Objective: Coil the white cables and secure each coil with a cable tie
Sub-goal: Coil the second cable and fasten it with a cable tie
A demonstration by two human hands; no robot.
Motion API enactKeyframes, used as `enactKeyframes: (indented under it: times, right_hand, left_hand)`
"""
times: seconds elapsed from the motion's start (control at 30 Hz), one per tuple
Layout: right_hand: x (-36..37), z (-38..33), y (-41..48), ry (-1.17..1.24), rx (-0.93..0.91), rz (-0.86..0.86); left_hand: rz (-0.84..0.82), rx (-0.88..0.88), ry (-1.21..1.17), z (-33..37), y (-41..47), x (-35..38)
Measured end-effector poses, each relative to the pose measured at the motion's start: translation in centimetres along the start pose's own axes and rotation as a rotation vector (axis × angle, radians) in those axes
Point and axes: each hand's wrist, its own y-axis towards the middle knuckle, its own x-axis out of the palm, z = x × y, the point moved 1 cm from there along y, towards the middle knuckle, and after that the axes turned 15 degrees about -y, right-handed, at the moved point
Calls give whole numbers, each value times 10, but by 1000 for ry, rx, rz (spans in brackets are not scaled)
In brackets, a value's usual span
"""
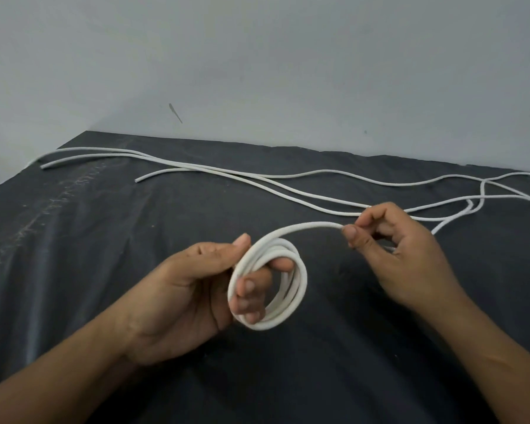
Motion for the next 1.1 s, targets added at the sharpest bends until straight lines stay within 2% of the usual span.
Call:
enactKeyframes:
  times: [0.1,0.27,0.47,0.57,0.7,0.77,0.83,0.9,1.0,1.1]
  right_hand:
    - [3,7,0,-114,11,-82]
    - [22,-16,-19,-226,-353,-127]
    - [34,-55,-41,-215,-695,-196]
    - [38,-60,-47,-236,-801,-230]
    - [31,-53,-41,-344,-847,-156]
    - [26,-48,-36,-353,-851,-102]
    - [19,-45,-32,-324,-835,-25]
    - [10,-44,-29,-313,-805,94]
    - [-1,-44,-25,-328,-750,280]
    - [-4,-44,-25,-303,-715,347]
  left_hand:
    - [-17,18,-66,1,-1,1]
    - [-56,148,-142,7,1,2]
    - [228,427,9,21,0,-11]
    - [364,498,219,16,3,-16]
    - [540,551,736,9,1,-18]
    - [554,540,1032,7,0,-14]
    - [559,497,1221,5,-1,-9]
    - [545,424,1274,2,-1,-6]
    - [416,275,1301,-7,0,-2]
    - [265,170,1172,-13,1,4]
